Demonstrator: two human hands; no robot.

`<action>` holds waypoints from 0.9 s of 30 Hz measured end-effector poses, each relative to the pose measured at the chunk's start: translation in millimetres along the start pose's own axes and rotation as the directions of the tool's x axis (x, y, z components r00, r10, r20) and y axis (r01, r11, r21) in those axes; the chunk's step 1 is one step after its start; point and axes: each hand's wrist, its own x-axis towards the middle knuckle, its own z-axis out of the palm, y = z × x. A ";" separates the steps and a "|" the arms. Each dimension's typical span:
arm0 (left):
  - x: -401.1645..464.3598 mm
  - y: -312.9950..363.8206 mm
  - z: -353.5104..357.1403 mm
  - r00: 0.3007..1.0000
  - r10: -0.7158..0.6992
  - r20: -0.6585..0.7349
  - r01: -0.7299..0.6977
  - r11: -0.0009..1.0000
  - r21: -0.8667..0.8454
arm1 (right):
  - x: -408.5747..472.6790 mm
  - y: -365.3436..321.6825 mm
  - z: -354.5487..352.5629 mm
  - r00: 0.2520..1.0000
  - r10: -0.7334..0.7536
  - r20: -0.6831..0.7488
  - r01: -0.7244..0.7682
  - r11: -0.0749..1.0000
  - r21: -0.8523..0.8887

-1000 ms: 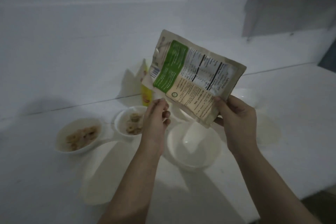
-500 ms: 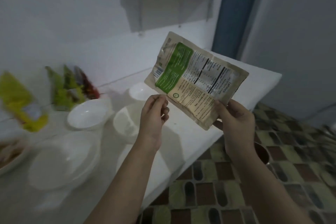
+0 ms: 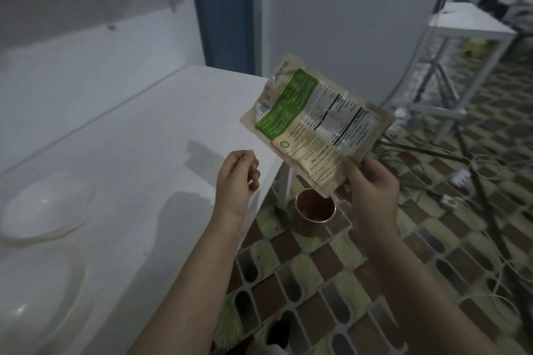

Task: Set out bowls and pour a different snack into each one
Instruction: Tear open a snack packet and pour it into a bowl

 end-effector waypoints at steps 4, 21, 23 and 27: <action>60.2 -14.9 30.7 0.998 -0.037 0.045 0.035 0.999 0.040 | 55.4 14.0 -5.9 0.996 -0.003 -0.084 0.000 0.999 -0.042; 227.6 -133.3 155.9 0.952 -0.275 0.138 0.241 0.945 0.219 | 242.4 95.3 -63.9 0.926 0.161 -0.342 -0.217 0.967 -0.133; 240.6 -155.2 171.6 0.946 -0.300 0.127 0.263 0.933 0.245 | 261.7 111.9 -82.6 0.913 0.199 -0.357 -0.264 0.954 -0.144; 268.2 -203.5 194.3 0.928 -0.368 0.059 0.337 0.896 0.291 | 303.4 157.5 -117.6 0.881 0.318 -0.351 -0.405 0.890 -0.209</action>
